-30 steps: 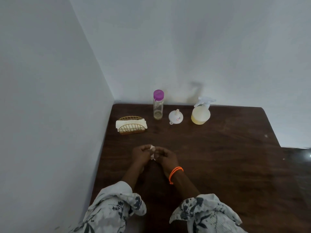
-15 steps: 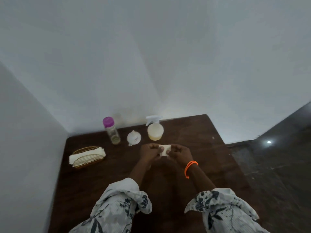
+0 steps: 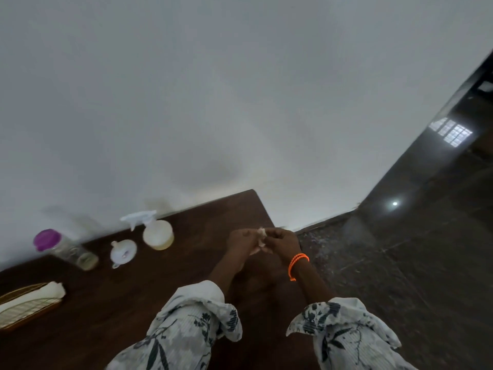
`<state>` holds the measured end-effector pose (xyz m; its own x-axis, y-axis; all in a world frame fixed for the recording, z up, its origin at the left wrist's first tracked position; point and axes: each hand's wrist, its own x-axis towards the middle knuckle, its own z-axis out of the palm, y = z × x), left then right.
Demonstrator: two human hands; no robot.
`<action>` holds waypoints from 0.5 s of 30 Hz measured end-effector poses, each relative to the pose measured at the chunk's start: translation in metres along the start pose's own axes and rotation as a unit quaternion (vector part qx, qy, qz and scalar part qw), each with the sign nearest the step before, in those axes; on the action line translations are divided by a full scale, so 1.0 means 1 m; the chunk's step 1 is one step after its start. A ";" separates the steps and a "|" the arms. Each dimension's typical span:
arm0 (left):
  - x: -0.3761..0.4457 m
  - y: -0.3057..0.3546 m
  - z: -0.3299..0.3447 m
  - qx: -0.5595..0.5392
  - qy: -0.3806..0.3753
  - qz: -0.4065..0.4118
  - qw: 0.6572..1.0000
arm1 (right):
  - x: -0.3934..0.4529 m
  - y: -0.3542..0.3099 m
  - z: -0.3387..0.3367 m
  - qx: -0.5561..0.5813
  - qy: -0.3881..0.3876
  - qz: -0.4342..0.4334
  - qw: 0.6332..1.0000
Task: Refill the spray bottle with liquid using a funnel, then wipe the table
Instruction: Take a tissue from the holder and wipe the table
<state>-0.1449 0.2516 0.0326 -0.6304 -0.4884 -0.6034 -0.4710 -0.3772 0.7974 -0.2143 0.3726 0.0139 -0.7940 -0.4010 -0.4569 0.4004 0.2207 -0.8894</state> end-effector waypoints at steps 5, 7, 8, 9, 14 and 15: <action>0.009 0.007 0.050 0.045 -0.039 0.009 0.998 | 0.015 -0.009 -0.056 -0.061 0.026 -0.029 0.997; 0.017 0.014 0.068 0.059 -0.050 0.005 0.997 | 0.023 -0.014 -0.073 -0.084 0.056 -0.030 0.994; 0.021 0.018 0.078 0.064 -0.058 0.002 0.996 | 0.029 -0.017 -0.081 -0.087 0.062 -0.027 0.994; 0.025 0.023 0.086 0.066 -0.066 0.001 0.996 | 0.033 -0.020 -0.087 -0.085 0.064 -0.021 0.994; 0.052 0.042 0.124 0.130 -0.085 -0.005 0.988 | 0.064 -0.028 -0.108 -0.130 0.145 -0.039 0.980; 0.061 0.042 0.130 0.169 -0.084 0.015 0.982 | 0.072 -0.029 -0.111 -0.146 0.157 -0.042 0.976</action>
<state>-0.2835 0.3076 0.0305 -0.7270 -0.3484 -0.5917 -0.6097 -0.0686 0.7896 -0.3339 0.4361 0.0080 -0.9381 -0.1458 -0.3142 0.2166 0.4607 -0.8607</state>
